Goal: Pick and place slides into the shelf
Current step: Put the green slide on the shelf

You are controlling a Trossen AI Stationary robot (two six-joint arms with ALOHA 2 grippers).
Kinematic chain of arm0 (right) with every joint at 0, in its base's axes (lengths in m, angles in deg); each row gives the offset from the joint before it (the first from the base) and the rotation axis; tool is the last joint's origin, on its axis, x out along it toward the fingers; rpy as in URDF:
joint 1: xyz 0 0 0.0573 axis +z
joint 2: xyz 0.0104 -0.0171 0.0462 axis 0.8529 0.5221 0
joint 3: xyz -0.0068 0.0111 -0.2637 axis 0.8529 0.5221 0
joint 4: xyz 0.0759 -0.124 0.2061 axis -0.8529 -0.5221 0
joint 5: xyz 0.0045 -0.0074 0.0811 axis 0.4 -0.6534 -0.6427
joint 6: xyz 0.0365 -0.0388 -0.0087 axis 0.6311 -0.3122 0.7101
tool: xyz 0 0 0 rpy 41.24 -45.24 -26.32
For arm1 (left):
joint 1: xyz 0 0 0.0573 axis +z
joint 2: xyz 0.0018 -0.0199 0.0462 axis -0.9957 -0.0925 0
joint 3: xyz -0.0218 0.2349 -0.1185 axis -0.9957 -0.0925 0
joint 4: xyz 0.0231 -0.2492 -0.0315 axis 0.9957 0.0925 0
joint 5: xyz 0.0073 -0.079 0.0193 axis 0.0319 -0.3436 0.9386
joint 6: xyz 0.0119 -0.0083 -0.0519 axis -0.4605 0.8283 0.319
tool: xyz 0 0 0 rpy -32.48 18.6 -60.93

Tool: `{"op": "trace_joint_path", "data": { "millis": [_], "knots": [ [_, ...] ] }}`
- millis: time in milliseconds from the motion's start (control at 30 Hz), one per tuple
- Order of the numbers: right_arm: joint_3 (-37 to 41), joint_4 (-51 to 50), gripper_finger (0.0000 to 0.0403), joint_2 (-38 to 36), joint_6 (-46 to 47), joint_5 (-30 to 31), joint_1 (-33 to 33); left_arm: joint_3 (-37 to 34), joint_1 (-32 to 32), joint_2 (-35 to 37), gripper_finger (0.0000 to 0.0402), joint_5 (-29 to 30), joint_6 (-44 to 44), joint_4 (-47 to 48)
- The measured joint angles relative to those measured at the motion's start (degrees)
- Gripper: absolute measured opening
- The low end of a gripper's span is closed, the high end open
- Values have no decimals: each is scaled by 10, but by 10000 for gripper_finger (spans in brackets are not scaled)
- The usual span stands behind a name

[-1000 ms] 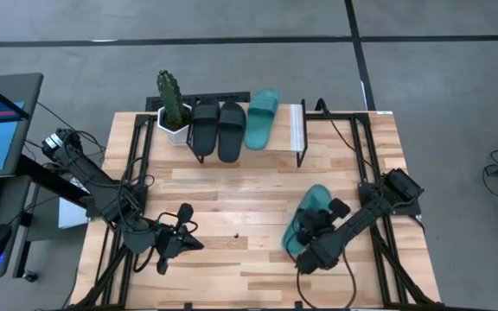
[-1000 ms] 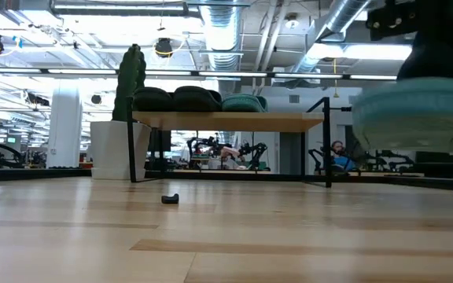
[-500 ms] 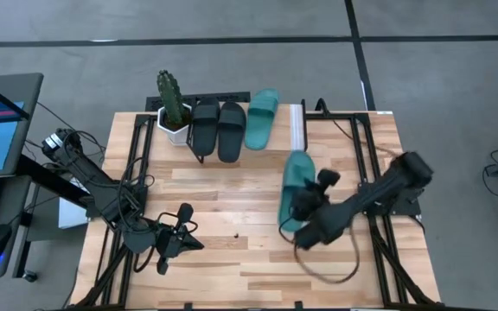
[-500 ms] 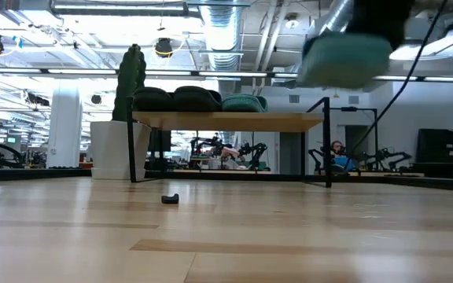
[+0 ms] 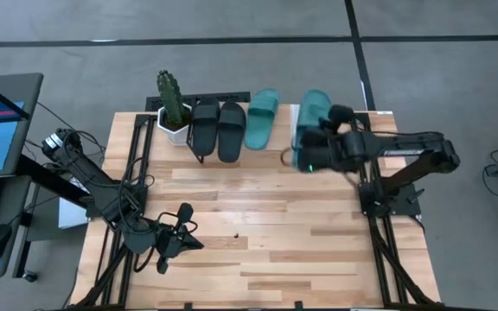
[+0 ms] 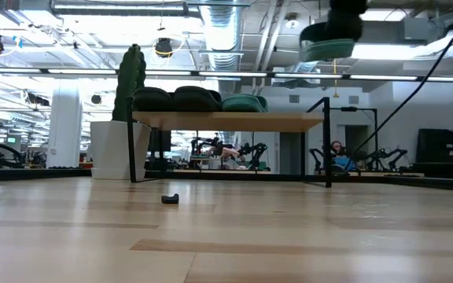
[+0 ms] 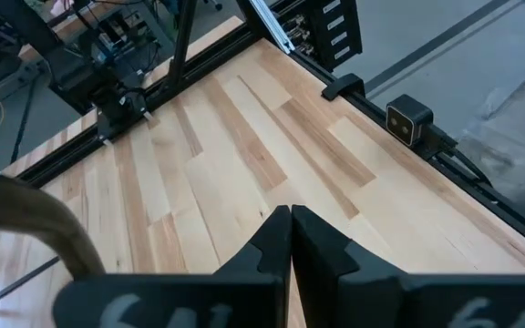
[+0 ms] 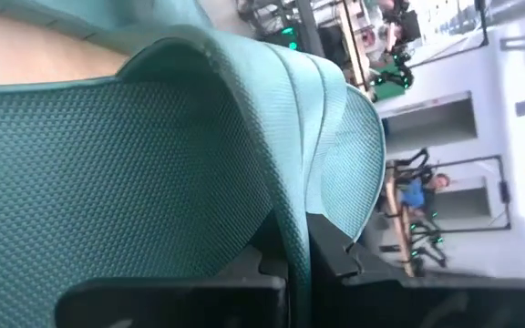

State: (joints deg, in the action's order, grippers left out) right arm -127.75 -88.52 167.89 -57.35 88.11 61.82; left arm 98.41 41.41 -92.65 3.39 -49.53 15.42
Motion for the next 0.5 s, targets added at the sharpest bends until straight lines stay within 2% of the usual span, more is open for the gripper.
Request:
{"op": "trace_joint_path", "data": {
  "millis": [133,267,367,500],
  "knots": [
    [-2,150,0,-11,-207,-44,-74,0,0,0,2,0,-7,0],
    [-2,270,0,-8,-352,-112,-140,0,0,0,2,0,-8,0],
    [-2,332,0,0,-416,-171,-188,0,0,0,2,0,-11,0],
    [-2,360,0,12,-455,-239,-249,0,0,0,2,0,-13,0]
  ]
}}
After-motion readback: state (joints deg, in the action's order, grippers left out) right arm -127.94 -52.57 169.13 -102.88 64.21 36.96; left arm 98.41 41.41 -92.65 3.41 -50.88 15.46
